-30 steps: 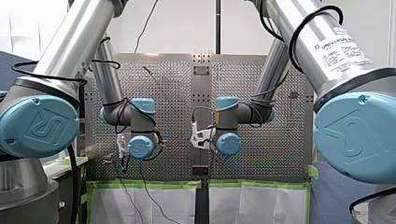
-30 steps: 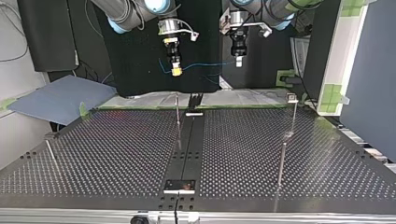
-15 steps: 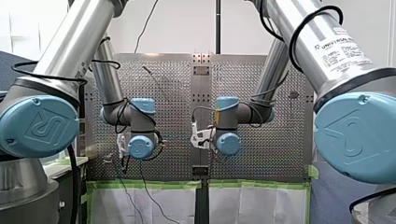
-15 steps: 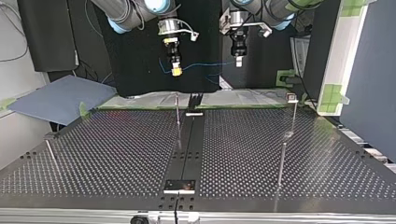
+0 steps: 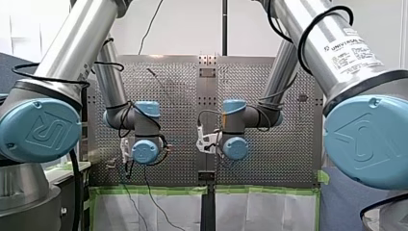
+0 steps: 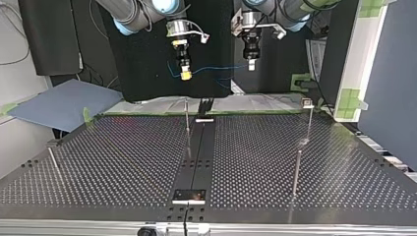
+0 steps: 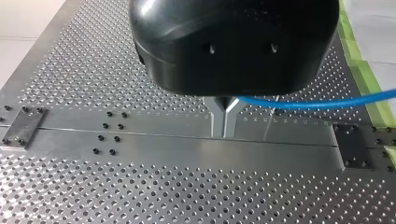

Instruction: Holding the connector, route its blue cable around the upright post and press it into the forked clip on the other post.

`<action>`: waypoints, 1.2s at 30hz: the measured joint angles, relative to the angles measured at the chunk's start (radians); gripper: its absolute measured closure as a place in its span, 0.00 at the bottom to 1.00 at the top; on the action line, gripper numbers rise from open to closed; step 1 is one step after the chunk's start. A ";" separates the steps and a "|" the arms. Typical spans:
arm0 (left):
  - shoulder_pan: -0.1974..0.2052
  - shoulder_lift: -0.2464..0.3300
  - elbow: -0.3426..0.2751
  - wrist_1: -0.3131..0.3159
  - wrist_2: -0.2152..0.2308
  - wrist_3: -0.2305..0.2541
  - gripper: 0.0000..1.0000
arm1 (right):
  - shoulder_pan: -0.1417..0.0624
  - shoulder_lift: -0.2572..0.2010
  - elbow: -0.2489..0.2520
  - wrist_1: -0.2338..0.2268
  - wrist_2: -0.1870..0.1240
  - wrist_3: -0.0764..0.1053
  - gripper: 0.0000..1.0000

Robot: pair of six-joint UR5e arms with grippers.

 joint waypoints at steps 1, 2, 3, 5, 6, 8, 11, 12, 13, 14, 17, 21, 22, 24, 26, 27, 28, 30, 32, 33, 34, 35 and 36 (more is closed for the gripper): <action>0.000 0.000 0.000 0.000 0.000 0.000 1.00 | 0.000 0.000 0.000 0.000 0.000 0.000 1.00; 0.000 0.000 0.000 0.000 0.000 0.000 1.00 | 0.000 0.000 0.000 0.000 0.000 0.000 1.00; 0.000 0.000 0.000 0.000 0.000 0.000 1.00 | 0.000 0.000 0.000 0.000 0.000 0.000 1.00; 0.000 0.000 0.000 0.000 0.000 0.000 1.00 | 0.000 0.000 0.000 0.000 0.000 0.000 1.00; 0.000 0.000 0.000 0.000 0.000 0.000 1.00 | 0.000 0.000 0.000 0.000 0.000 0.000 1.00; 0.000 0.000 0.000 0.000 0.000 0.000 1.00 | 0.000 0.000 0.000 0.000 0.000 0.000 1.00; 0.000 0.000 0.000 0.000 0.000 0.000 1.00 | 0.000 0.000 0.000 0.000 0.000 0.000 1.00; 0.000 0.000 0.000 0.000 0.000 0.000 1.00 | 0.000 0.000 0.000 0.000 0.000 0.000 1.00; 0.000 0.000 0.000 0.000 0.000 0.000 1.00 | 0.000 0.000 0.000 0.000 0.000 0.000 1.00; 0.000 0.000 0.000 0.000 0.000 0.000 1.00 | 0.000 0.000 0.000 0.000 0.000 0.000 1.00; 0.000 0.000 0.000 0.000 0.000 0.000 1.00 | 0.000 0.000 0.000 0.000 0.000 0.000 1.00; -0.005 -0.011 -0.009 0.010 0.009 0.008 1.00 | 0.000 0.000 0.000 0.000 0.000 0.000 1.00; -0.006 -0.016 -0.011 0.014 0.013 0.009 1.00 | 0.000 0.000 0.000 0.000 0.000 0.000 1.00; -0.007 -0.029 -0.015 0.023 0.018 0.011 1.00 | 0.000 0.000 0.000 0.000 0.000 0.000 1.00; -0.007 -0.044 -0.017 0.027 0.021 0.012 1.00 | 0.000 0.000 0.000 0.000 0.000 0.000 1.00; -0.007 -0.051 -0.018 0.028 0.022 0.012 1.00 | 0.000 0.000 0.000 0.000 0.000 0.000 1.00; -0.007 -0.058 -0.018 0.029 0.022 0.012 1.00 | 0.000 0.000 0.000 0.000 0.000 0.000 1.00; -0.007 -0.076 -0.018 0.030 0.023 0.012 1.00 | 0.000 0.000 0.000 0.000 0.000 0.000 1.00; -0.008 -0.088 -0.018 0.030 0.023 0.012 1.00 | 0.000 0.000 0.000 0.000 0.000 0.000 1.00; -0.008 -0.091 -0.018 0.030 0.023 0.012 1.00 | 0.000 0.000 0.000 0.000 0.000 0.000 1.00; -0.008 -0.093 -0.018 0.031 0.023 0.012 1.00 | 0.000 0.000 0.000 0.000 0.000 0.000 1.00; -0.008 -0.094 -0.018 0.031 0.023 0.012 1.00 | 0.000 0.000 0.000 0.000 0.000 0.000 1.00; -0.008 -0.095 -0.018 0.031 0.023 0.012 1.00 | 0.000 0.000 0.000 0.000 0.000 0.000 1.00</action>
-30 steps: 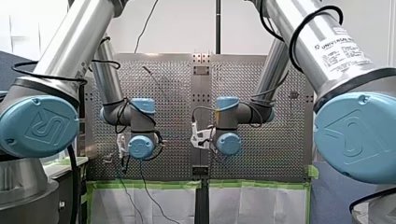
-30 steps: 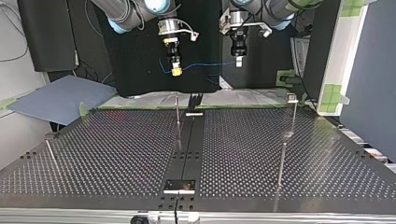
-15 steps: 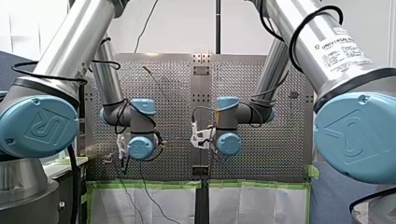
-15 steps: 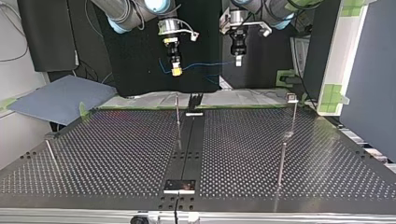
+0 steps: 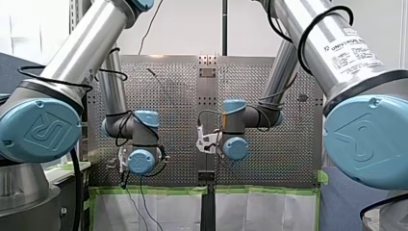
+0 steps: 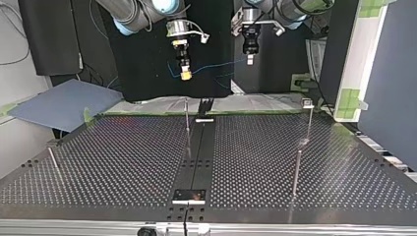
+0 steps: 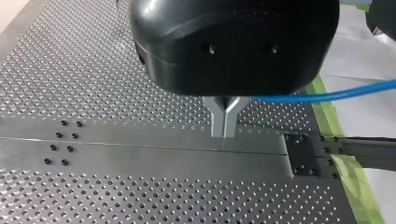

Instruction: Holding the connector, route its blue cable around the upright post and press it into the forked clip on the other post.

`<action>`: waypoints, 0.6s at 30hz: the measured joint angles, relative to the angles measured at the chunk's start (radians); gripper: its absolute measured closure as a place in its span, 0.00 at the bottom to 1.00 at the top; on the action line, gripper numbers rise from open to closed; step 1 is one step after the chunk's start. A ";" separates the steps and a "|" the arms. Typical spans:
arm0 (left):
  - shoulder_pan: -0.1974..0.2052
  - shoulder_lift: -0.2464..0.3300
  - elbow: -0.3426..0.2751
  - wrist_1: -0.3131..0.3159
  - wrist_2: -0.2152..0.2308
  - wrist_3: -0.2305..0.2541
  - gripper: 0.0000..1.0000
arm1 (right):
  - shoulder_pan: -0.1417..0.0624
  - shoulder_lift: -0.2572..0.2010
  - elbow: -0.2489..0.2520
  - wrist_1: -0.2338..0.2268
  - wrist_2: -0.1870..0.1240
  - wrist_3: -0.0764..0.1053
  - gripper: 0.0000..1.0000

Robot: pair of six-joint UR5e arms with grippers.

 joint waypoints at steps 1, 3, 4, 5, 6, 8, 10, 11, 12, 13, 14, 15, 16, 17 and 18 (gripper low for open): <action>0.000 -0.001 0.000 0.000 0.000 0.000 1.00 | 0.000 0.000 0.000 0.000 0.000 0.000 1.00; 0.000 -0.001 0.000 0.000 0.000 0.000 1.00 | 0.000 0.000 0.000 0.000 0.000 0.000 1.00; 0.000 -0.001 0.000 0.000 0.000 0.000 1.00 | 0.000 0.000 0.000 0.000 0.000 0.000 1.00; 0.000 -0.001 0.000 0.000 0.000 0.000 1.00 | 0.000 0.000 0.000 0.000 0.000 0.000 1.00; 0.000 -0.001 0.000 0.000 0.000 0.000 1.00 | 0.000 0.000 0.000 0.000 0.000 0.000 1.00; 0.000 -0.001 0.000 0.000 0.000 0.000 1.00 | -0.005 0.005 -0.005 0.005 0.005 0.005 1.00; 0.000 -0.001 0.000 0.000 0.000 0.000 1.00 | -0.012 0.017 -0.017 0.017 0.011 0.010 1.00; 0.000 -0.001 0.000 0.000 0.000 0.000 1.00 | -0.014 0.023 -0.023 0.024 0.013 0.011 1.00; 0.000 -0.001 0.000 0.000 0.000 0.000 1.00 | -0.016 0.033 -0.032 0.033 0.014 0.012 1.00; 0.000 -0.001 0.000 0.000 0.000 0.000 1.00 | -0.017 0.040 -0.040 0.040 0.015 0.013 1.00; 0.000 -0.001 0.000 0.000 0.000 0.000 1.00 | -0.017 0.047 -0.047 0.047 0.016 0.013 1.00; 0.000 -0.001 0.000 0.000 0.000 0.000 1.00 | -0.018 0.057 -0.057 0.057 0.016 0.013 1.00; 0.000 -0.001 0.000 0.000 0.000 0.000 1.00 | -0.018 0.065 -0.065 0.065 0.016 0.013 1.00; 0.000 -0.001 0.000 0.000 0.000 0.000 1.00 | -0.018 0.072 -0.072 0.072 0.017 0.014 1.00; 0.000 -0.001 0.000 0.000 0.000 0.000 1.00 | -0.018 0.083 -0.079 0.084 0.017 0.014 1.00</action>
